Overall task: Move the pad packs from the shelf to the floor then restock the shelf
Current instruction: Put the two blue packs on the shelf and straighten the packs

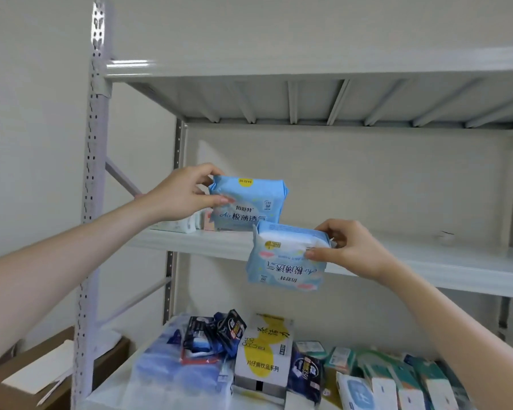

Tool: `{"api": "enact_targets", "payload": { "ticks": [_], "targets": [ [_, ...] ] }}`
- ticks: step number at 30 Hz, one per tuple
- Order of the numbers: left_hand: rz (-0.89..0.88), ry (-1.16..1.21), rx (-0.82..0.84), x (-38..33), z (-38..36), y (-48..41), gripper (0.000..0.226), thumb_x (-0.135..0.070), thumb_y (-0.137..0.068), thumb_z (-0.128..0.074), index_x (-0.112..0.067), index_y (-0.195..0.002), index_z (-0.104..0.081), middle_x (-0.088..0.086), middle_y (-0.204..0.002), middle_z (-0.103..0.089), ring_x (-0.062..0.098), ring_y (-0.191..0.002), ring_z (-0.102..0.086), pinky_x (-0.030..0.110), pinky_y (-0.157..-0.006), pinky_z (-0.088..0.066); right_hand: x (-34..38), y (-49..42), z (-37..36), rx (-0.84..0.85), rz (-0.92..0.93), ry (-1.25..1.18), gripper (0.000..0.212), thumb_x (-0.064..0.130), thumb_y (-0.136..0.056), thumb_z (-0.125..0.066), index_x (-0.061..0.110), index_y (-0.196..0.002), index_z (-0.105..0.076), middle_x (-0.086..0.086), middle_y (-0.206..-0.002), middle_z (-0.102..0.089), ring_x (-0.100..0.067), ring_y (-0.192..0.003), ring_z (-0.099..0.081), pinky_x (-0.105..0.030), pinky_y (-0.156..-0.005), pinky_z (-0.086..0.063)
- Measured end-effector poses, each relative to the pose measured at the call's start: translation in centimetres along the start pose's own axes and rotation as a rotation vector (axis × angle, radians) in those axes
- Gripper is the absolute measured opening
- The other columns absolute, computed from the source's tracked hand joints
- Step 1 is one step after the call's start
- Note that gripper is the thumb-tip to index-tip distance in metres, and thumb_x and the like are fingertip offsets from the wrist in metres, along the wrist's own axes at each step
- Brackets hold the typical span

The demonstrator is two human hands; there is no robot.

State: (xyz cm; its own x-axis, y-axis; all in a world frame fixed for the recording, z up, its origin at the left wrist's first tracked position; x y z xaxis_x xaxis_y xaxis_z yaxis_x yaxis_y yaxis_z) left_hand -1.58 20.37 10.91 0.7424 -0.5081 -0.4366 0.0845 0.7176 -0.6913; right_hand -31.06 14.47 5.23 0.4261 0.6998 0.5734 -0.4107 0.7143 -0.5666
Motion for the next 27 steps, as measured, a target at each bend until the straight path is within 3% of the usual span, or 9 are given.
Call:
{"api": "enact_targets", "payload": {
  "ticks": [3, 6, 10, 12, 17, 21, 24, 27],
  "targets": [
    [0.007, 0.023, -0.022, 1.1, -0.7, -4.3, 0.035, -0.033, -0.075, -0.08, -0.024, -0.104, -0.062, 0.0, -0.104, -0.07, 0.028, -0.092, -0.07, 0.043, -0.088, -0.054, -1.7, -3.6, 0.9, -0.011, 0.0, -0.018, 0.026, 0.023, -0.07, -0.084, 0.017, -0.089, -0.067, -0.005, -0.089, -0.071, -0.033, -0.087, -0.064, -0.044, -0.077, -0.052],
    [0.0, -0.012, -0.037, 2.7, -1.3, -8.4, 0.039, -0.037, -0.075, -0.079, -0.023, -0.106, -0.061, -0.007, -0.099, -0.07, 0.022, -0.09, -0.071, 0.034, -0.077, -0.055, -3.4, -7.4, 0.9, -0.026, 0.006, -0.033, 0.025, 0.021, -0.072, -0.083, 0.015, -0.091, -0.067, -0.008, -0.091, -0.071, -0.033, -0.088, -0.064, -0.045, -0.079, -0.053],
    [-0.025, -0.051, -0.048, 5.9, -2.6, -13.6, 0.039, -0.037, -0.076, -0.079, -0.021, -0.106, -0.061, -0.004, -0.105, -0.067, 0.021, -0.105, -0.065, 0.036, -0.091, -0.049, -5.9, -12.3, -0.2, -0.024, -0.005, -0.041, 0.024, 0.017, -0.073, -0.082, 0.012, -0.092, -0.067, -0.011, -0.093, -0.071, -0.031, -0.089, -0.065, -0.04, -0.08, -0.053],
    [-0.033, -0.086, -0.044, 7.7, -3.2, -16.2, 0.036, -0.038, -0.075, -0.079, -0.023, -0.103, -0.06, -0.004, -0.104, -0.065, 0.02, -0.106, -0.062, 0.038, -0.091, -0.05, -6.8, -14.7, -0.7, -0.024, -0.003, -0.028, 0.025, 0.016, -0.073, -0.082, 0.012, -0.093, -0.067, -0.009, -0.092, -0.071, -0.026, -0.085, -0.065, -0.031, -0.076, -0.052],
    [-0.031, -0.071, 0.016, 12.7, -5.0, -22.7, 0.035, -0.038, -0.075, -0.079, -0.023, -0.101, -0.06, -0.016, -0.084, -0.059, -0.006, -0.065, -0.058, 0.012, -0.061, -0.041, -9.0, -20.5, -1.4, -0.061, -0.026, -0.003, 0.025, 0.014, -0.073, -0.081, 0.01, -0.093, -0.067, -0.003, -0.083, -0.071, -0.001, -0.064, -0.063, -0.01, -0.049, -0.042],
    [-0.004, -0.095, 0.103, 16.4, -7.0, -27.4, 0.033, -0.04, -0.075, -0.079, -0.024, -0.099, -0.063, -0.005, -0.092, -0.068, 0.0, -0.071, -0.06, 0.018, -0.063, -0.041, -11.2, -24.2, -1.7, -0.106, -0.057, 0.059, 0.025, 0.02, -0.071, -0.083, 0.016, -0.09, -0.068, 0.001, -0.087, -0.073, -0.013, -0.081, -0.067, -0.023, -0.067, -0.048],
    [0.028, -0.055, 0.196, 18.9, -9.4, -29.9, 0.036, -0.034, -0.076, -0.08, -0.014, -0.101, -0.066, 0.004, -0.095, -0.072, 0.01, -0.072, -0.069, 0.015, -0.06, -0.044, -12.9, -26.4, -2.0, -0.111, -0.095, 0.101, 0.027, 0.021, -0.068, -0.084, 0.016, -0.09, -0.068, 0.002, -0.087, -0.073, -0.012, -0.083, -0.066, -0.027, -0.072, -0.049],
    [0.074, -0.054, 0.285, 21.4, -12.0, -31.5, 0.038, -0.032, -0.075, -0.081, -0.009, -0.102, -0.067, 0.007, -0.095, -0.074, 0.014, -0.077, -0.072, 0.019, -0.069, -0.045, -14.6, -28.4, -2.0, -0.072, -0.155, 0.132, 0.029, 0.018, -0.069, -0.084, 0.012, -0.092, -0.068, -0.006, -0.087, -0.074, -0.018, -0.082, -0.067, -0.036, -0.077, -0.054]
  ]
}}
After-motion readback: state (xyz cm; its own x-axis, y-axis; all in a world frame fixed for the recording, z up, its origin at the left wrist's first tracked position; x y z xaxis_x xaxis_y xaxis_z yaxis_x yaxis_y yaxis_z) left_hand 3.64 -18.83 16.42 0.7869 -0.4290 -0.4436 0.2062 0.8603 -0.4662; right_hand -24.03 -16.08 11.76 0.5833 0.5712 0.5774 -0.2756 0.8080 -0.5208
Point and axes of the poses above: each hand's wrist, its own y-axis away from the middle knuckle, its own z-axis out of the back of the hand, x = y × z, the point moved 3 cm from there along -y, towards the middle knuckle
